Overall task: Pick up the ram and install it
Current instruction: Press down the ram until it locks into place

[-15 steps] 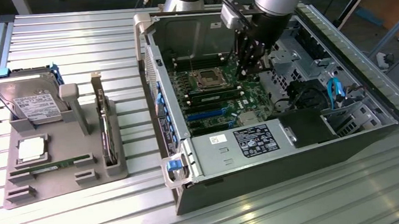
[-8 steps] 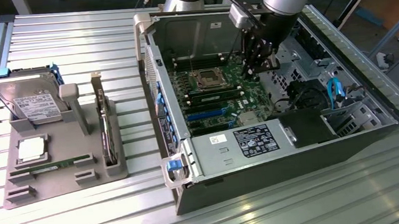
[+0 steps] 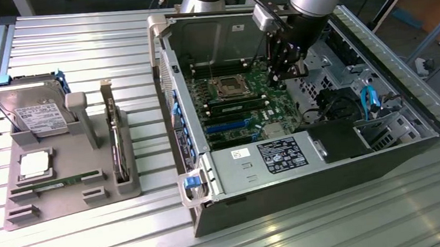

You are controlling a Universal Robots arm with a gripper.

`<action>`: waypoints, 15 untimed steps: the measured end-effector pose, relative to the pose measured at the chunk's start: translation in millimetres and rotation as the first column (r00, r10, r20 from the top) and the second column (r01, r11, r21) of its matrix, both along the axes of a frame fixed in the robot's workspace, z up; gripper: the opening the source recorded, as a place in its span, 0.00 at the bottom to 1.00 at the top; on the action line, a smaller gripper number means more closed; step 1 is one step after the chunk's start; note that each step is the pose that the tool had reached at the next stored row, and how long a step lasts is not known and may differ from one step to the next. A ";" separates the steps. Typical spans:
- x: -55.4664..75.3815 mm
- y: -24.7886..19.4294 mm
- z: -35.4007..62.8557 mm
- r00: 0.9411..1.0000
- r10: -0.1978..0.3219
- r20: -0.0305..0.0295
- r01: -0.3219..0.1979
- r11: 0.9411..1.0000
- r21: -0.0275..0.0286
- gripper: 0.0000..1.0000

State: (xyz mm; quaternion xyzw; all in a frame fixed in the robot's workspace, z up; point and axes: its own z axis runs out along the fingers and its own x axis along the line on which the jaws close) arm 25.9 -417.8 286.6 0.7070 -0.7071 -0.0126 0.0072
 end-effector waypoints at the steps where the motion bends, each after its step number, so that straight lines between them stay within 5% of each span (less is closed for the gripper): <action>1: 0.0 0.0 0.0 1.000 0.000 0.000 0.000 1.000 0.000 0.11; 15: 0.1 6.9 -35.0 1.000 0.000 -0.003 0.000 1.000 0.000 0.11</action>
